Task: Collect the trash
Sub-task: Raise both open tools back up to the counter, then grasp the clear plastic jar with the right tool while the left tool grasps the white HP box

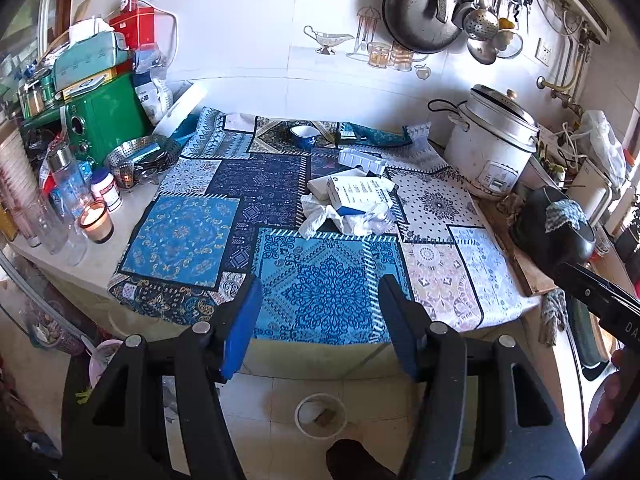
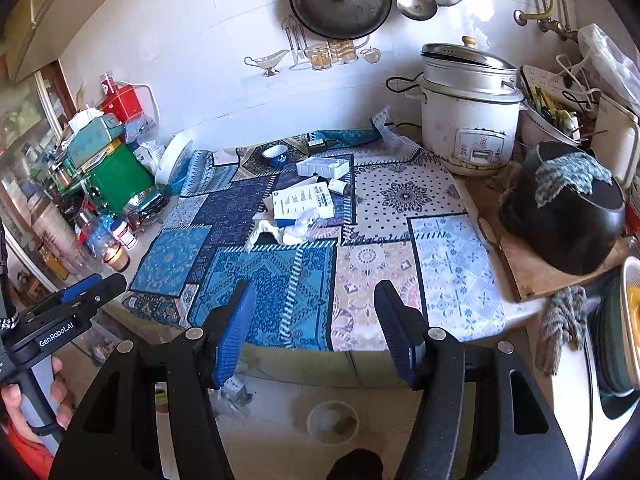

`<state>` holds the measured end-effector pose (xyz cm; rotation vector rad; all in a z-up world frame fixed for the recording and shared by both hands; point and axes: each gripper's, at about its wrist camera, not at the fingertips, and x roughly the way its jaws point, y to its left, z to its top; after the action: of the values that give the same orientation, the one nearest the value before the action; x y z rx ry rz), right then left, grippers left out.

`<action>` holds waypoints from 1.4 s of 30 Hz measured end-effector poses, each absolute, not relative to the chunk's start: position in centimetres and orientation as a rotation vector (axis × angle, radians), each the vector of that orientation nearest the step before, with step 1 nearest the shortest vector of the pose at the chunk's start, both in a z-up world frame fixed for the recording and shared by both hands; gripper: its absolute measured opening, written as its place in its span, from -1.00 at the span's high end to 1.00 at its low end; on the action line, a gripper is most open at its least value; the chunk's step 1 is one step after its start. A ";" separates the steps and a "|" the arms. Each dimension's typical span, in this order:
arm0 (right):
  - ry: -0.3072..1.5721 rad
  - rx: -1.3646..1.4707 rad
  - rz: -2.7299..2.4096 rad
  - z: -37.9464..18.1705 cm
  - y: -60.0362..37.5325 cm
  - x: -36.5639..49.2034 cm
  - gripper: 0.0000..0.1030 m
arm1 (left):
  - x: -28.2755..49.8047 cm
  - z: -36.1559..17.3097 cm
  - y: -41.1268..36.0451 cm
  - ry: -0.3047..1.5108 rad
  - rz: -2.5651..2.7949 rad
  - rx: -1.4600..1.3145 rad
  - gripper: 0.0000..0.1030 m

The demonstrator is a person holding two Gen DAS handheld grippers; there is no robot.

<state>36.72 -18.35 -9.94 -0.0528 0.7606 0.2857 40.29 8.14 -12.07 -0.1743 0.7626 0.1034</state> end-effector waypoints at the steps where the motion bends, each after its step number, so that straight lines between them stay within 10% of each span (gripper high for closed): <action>1: 0.767 -0.053 0.296 -9.8 -18.4 38.0 -0.12 | 41.5 -12.0 8.1 0.769 0.111 -0.180 -0.15; 37: 1.205 0.191 0.169 -26.2 -10.4 62.2 -0.15 | 70.0 -22.5 15.7 1.056 -0.103 -0.174 -0.15; 42: 1.198 0.209 0.179 -26.8 -10.9 62.3 0.18 | 71.8 -24.7 14.4 1.106 -0.161 -0.194 -0.15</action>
<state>62.32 -10.88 -26.78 0.2091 1.1982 0.1793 71.75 14.42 -24.70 -0.1945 1.1065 -0.1614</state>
